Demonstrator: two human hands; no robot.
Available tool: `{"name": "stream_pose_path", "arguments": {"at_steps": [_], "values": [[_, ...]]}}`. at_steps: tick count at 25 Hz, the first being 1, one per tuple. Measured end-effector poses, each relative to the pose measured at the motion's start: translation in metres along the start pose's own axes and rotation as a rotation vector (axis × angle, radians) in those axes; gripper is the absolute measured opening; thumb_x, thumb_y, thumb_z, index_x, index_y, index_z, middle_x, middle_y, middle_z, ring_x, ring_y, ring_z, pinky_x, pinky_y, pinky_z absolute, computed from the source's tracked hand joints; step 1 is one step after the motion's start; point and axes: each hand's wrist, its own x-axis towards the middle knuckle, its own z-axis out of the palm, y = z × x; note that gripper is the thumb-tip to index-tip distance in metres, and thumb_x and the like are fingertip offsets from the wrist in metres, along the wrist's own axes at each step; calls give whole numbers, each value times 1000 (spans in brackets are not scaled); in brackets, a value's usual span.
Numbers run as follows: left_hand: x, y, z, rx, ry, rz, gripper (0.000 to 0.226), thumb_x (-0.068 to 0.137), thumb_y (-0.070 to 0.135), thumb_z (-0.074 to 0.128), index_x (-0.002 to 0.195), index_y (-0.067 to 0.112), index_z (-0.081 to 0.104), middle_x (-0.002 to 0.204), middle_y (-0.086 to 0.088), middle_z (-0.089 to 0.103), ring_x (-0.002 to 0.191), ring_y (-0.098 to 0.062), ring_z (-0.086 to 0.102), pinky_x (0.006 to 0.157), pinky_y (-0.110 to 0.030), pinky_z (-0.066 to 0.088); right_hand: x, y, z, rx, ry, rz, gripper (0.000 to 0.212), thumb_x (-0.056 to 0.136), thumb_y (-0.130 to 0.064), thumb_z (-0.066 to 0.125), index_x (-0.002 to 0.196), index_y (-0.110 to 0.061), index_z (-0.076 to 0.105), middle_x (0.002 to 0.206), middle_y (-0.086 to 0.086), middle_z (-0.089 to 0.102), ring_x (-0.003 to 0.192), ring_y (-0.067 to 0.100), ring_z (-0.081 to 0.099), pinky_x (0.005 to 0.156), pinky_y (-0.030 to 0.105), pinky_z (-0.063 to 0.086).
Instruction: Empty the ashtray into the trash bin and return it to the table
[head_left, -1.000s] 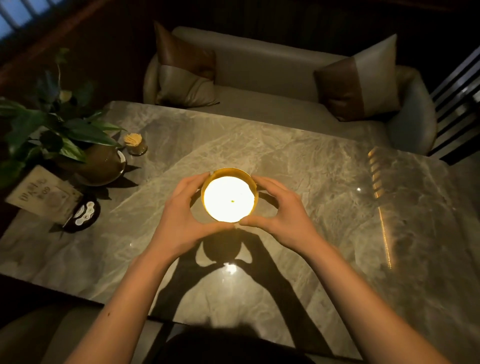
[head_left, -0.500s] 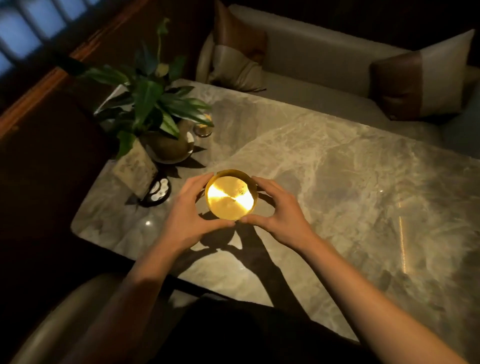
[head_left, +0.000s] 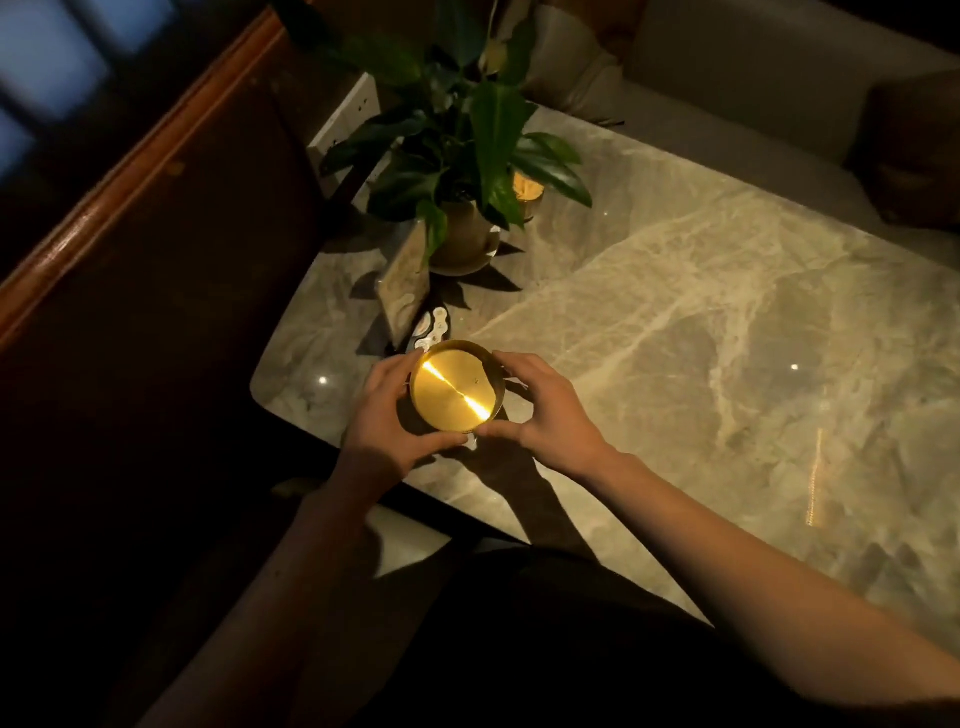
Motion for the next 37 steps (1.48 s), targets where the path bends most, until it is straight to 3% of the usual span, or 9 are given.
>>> {"name": "stream_pose_path", "arguments": {"at_steps": [3,5,11,18,27,34,37], "values": [[-1,-31,-14,-13,11,-8,103,50,29,94,140,16,45,134,2,44,120,-12,48,102,-29,45,15,3,33,-28,-34,43,88,61,-26,91,137,-15,49,121,7,51,114,19,55,103,28,46],[-1,-51,-23,-16,20,-21,102,50,25,95,139,15,46,133,3,45,122,-14,49,104,-34,46,23,3,52,-49,-51,65,89,62,-27,90,138,-14,48,120,8,50,114,21,53,104,33,45],[5,-92,-35,32,25,-76,103,51,20,94,141,16,45,138,-4,46,128,-23,49,105,-45,47,42,2,96,-153,-81,99,87,66,-31,87,140,-12,45,125,11,50,117,20,48,96,14,30],[17,-114,-35,62,-13,-87,106,51,25,94,143,19,41,141,-4,45,130,-25,46,105,-48,45,51,9,119,-195,-51,150,87,66,-30,87,140,-12,44,125,12,48,116,24,48,102,32,40],[22,-120,-23,74,-33,-133,105,56,25,91,146,16,37,146,-7,42,134,-25,43,109,-46,42,55,13,120,-210,-48,197,85,68,-29,86,140,-12,44,127,11,48,117,23,48,97,22,34],[17,-131,-16,9,-15,-170,107,58,29,90,148,20,33,149,-5,40,138,-24,40,108,-48,43,53,17,121,-207,-43,162,83,70,-31,84,140,-12,44,126,10,49,109,8,41,96,21,35],[13,-124,-15,24,-2,-167,110,57,44,87,148,21,30,150,-3,37,139,-23,38,109,-48,43,52,17,118,-214,-49,148,81,72,-31,83,140,-11,44,126,12,49,112,13,44,99,24,36]]}}
